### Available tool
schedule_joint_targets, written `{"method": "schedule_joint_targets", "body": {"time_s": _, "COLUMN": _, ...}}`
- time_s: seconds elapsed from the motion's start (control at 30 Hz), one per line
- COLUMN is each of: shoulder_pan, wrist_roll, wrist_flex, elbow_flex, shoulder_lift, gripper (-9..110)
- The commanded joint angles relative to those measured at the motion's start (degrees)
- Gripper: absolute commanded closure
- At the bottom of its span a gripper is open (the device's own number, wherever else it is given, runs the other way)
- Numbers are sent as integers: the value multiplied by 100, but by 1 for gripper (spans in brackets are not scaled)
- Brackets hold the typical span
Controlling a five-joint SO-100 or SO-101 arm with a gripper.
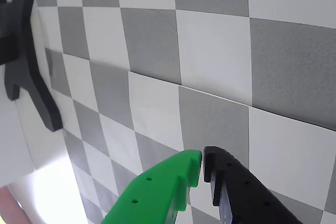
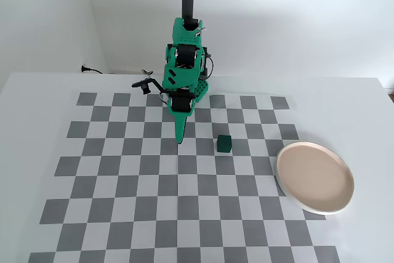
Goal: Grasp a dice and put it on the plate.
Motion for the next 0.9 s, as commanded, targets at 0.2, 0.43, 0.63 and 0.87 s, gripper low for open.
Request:
{"method": "schedule_joint_targets", "body": {"time_s": 0.2, "shoulder_pan": -141, "wrist_roll": -185, "wrist_flex": -18, "elbow_flex": -97, "shoulder_lift": 88, "gripper": 106}}
{"method": "schedule_joint_targets", "body": {"time_s": 0.43, "shoulder_pan": -176, "wrist_roll": -378, "wrist_flex": -88, "elbow_flex": -88, "shoulder_lift": 97, "gripper": 106}}
{"method": "schedule_joint_targets", "body": {"time_s": 0.63, "shoulder_pan": -149, "wrist_roll": -1178, "wrist_flex": -369, "elbow_flex": -88, "shoulder_lift": 97, "gripper": 106}}
{"method": "schedule_joint_targets", "body": {"time_s": 0.87, "shoulder_pan": -299, "wrist_roll": -3305, "wrist_flex": -325, "elbow_flex": -88, "shoulder_lift": 97, "gripper": 106}}
